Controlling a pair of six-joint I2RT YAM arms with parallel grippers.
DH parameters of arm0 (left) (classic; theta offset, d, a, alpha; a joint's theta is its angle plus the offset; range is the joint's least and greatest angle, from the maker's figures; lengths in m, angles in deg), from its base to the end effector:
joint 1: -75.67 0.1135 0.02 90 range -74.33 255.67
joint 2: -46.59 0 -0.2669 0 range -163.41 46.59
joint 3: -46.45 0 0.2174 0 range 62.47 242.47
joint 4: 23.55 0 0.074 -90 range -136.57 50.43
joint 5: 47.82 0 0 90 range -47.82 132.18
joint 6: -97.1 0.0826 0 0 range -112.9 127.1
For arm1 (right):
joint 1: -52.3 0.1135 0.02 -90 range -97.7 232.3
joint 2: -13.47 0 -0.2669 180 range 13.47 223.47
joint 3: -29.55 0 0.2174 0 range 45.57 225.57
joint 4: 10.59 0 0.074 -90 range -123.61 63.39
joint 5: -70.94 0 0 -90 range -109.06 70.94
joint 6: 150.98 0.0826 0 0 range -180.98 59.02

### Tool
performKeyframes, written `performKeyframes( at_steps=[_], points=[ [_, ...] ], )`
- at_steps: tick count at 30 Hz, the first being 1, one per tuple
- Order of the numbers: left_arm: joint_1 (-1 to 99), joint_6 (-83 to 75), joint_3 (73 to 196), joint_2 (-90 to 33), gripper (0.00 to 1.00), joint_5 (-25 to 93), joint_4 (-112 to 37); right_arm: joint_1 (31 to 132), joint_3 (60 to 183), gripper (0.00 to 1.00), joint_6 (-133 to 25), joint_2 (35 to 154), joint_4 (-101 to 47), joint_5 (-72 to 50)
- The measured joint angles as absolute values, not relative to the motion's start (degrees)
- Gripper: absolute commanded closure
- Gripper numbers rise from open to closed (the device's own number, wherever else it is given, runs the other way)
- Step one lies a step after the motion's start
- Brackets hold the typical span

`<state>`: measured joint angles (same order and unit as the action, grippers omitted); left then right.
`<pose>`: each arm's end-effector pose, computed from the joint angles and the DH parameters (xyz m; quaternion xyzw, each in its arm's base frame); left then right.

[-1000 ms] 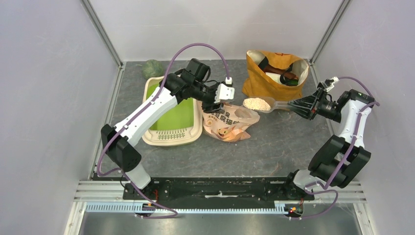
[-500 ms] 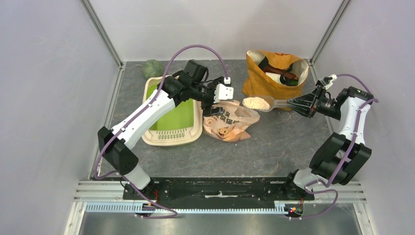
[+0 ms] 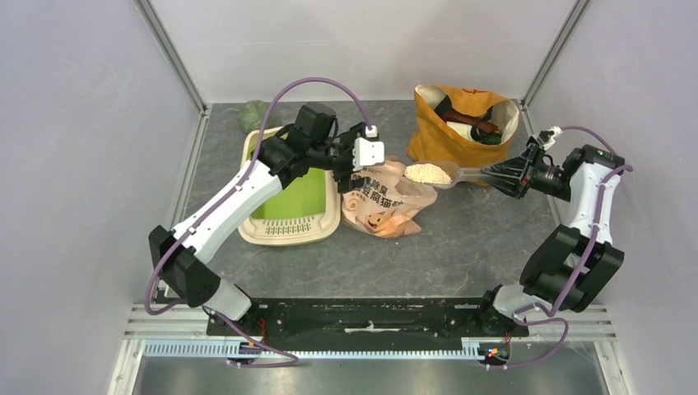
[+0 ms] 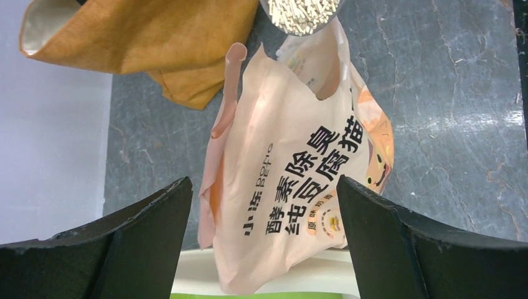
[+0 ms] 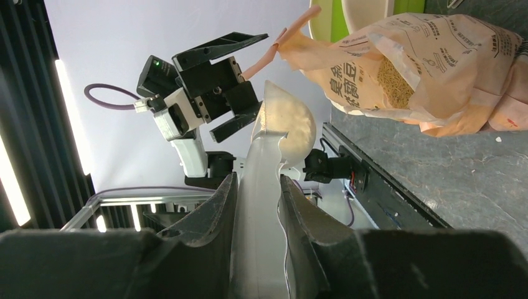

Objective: Fill the litter box with clean litter

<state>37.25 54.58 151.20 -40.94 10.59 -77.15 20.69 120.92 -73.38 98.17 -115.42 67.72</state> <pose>0.2335 -0.2404 0.3589 0.6750 0.5450 -0.2079 0.4518 0.2136 -0.0347 0.3267 0.1691 0.7065 0.6547 0.2088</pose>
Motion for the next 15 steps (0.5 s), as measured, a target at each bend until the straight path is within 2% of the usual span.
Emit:
performKeyframes(
  at_steps=[15],
  points=[
    [38.8,53.7,148.8,-37.7,0.06,11.9,-74.9,23.0,123.4,1.0,-73.6,98.2,-115.4,67.7]
  ],
)
